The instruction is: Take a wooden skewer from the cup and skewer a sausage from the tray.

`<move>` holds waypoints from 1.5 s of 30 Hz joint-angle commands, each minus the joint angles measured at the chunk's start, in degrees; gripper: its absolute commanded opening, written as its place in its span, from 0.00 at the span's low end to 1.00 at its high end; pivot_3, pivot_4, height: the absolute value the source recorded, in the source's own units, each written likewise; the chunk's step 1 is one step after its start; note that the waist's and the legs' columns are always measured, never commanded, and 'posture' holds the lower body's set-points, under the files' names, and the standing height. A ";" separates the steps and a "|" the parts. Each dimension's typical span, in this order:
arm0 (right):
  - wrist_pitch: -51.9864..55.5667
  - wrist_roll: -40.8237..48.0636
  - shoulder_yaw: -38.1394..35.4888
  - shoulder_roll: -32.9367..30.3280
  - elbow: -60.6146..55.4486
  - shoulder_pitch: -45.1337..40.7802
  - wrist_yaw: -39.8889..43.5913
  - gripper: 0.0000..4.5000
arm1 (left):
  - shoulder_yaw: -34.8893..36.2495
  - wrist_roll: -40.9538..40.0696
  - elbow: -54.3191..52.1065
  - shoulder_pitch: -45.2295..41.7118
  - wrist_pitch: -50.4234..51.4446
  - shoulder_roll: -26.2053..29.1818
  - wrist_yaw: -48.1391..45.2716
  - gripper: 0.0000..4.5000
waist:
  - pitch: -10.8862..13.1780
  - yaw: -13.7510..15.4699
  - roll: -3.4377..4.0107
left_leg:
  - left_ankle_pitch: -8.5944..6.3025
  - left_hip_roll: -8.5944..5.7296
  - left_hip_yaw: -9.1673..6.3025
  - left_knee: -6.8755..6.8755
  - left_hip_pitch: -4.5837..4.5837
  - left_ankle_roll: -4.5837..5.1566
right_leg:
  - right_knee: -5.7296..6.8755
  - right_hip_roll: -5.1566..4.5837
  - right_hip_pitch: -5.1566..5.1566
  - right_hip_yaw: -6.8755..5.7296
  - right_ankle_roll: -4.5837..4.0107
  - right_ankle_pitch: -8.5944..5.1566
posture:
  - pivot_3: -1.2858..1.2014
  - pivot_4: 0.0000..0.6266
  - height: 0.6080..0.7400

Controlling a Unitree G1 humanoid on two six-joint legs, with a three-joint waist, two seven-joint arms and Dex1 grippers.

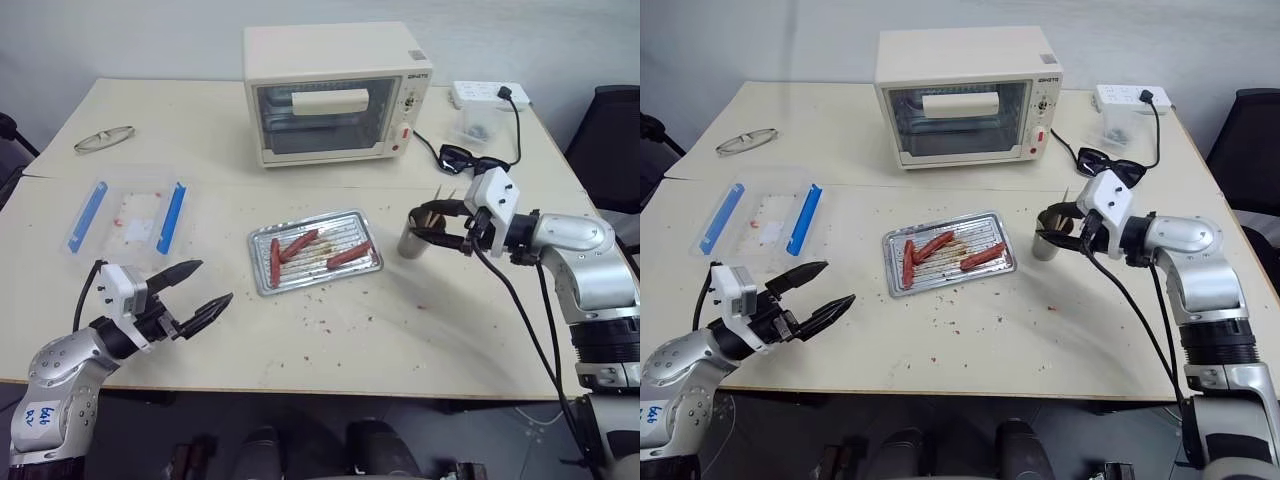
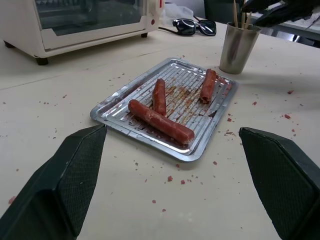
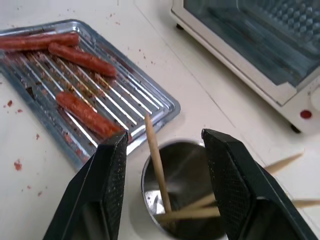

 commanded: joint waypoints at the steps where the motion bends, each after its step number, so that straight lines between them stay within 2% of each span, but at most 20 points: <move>1: 0.50 0.66 -0.36 0.72 -1.33 -0.88 -0.35 0.41 | 0.48 -0.23 -2.05 -0.36 -0.58 0.43 -0.03 1.00 | 0.00 0.08 0.00 | 0.00 -0.01 0.00 0.00 -0.01 0.00 | -0.01 0.00 0.00 0.00 0.00 0.00 | 0.52 0.24 1.00; 6: 1.65 0.42 -0.22 1.35 -1.19 -1.54 -0.23 0.03 | 0.68 -0.21 -2.16 -0.11 -0.62 0.43 0.05 1.00 | 0.00 0.13 0.00 | 0.00 -0.01 0.00 0.00 -0.02 0.00 | -0.01 0.00 0.00 0.00 0.00 0.00 | 0.52 0.24 1.00; 7: 1.65 0.32 -0.19 1.35 -1.09 -1.61 -0.18 0.01 | 0.74 -0.20 -2.17 -0.06 -0.64 0.44 0.07 1.00 | 0.00 0.11 0.00 | 0.00 -0.01 0.00 0.00 -0.02 0.00 | -0.01 0.00 0.00 0.00 0.00 0.00 | 0.52 0.24 1.00; 14: -0.14 1.53 -1.69 0.36 -0.68 -3.55 2.19 0.01 | 0.85 -0.17 -2.03 -0.16 -0.81 0.48 0.01 1.00 | 0.00 0.04 0.00 | 0.00 -0.01 0.01 0.00 -0.01 0.00 | -0.01 0.00 0.00 0.01 0.00 0.00 | 0.52 0.24 1.00; 19: -0.03 5.91 -5.29 -0.71 0.01 -9.20 4.91 0.01 | 0.66 -0.68 -1.68 -1.45 -0.72 0.34 -0.10 1.00 | 0.00 0.05 0.00 | 0.00 0.00 0.00 0.00 -0.02 0.00 | -0.01 0.00 0.00 -0.01 0.00 0.00 | 0.52 0.24 1.00; 24: 9.04 14.01 -7.30 -3.00 -1.61 -15.75 10.19 0.01 | -1.02 -4.26 -3.01 -3.91 2.77 0.14 -1.33 1.00 | 0.01 0.15 0.01 | -0.01 0.01 -0.02 -0.02 -0.02 0.00 | -0.03 0.00 0.00 -0.03 0.00 0.00 | 0.52 0.24 1.00; 28: 18.57 20.78 -8.85 -3.37 -2.81 -20.25 10.72 0.01 | -2.30 -13.12 -6.12 -8.77 9.84 -1.67 0.20 1.00 | 0.01 0.20 0.01 | -0.01 0.01 -0.06 -0.03 -0.07 0.01 | -0.08 -0.03 0.00 -0.04 0.00 0.00 | 0.52 0.24 1.00; 31: 25.49 28.66 -12.88 0.84 -3.15 -22.58 5.49 0.01 | -4.82 -17.74 -6.68 -16.69 12.70 -5.82 3.09 1.00 | 0.02 0.49 0.02 | 0.00 0.00 -0.14 0.01 -0.10 0.00 | -0.05 -0.05 0.00 -0.11 0.00 0.00 | 0.52 0.24 1.00; 39: 36.12 48.33 -20.27 17.77 -10.56 -18.74 -13.64 0.01 | -12.07 -13.43 1.05 -30.53 7.74 -17.65 3.43 1.00 | 0.01 0.31 0.01 | 0.04 0.00 -0.10 0.16 -0.17 -0.06 | 0.34 0.07 -0.05 -0.11 0.06 0.03 | 0.52 0.24 1.00; 41: 36.49 50.86 -20.37 21.14 -12.41 -16.91 -17.02 0.01 | -12.49 -12.61 2.98 -33.39 5.85 -20.77 4.48 1.00 | 0.01 0.37 0.01 | 0.06 0.01 -0.11 0.20 -0.20 -0.08 | 0.38 0.09 -0.08 -0.11 0.06 0.03 | 0.52 0.24 1.00; 45: 36.84 54.43 -20.08 24.48 -14.25 -14.21 -21.41 0.01 | -12.82 -13.51 3.78 -36.38 5.86 -23.51 4.96 1.00 | 0.01 0.43 0.01 | 0.07 -0.02 -0.12 0.26 -0.24 -0.05 | 0.39 0.06 -0.09 -0.09 0.08 0.04 | 0.52 0.24 1.00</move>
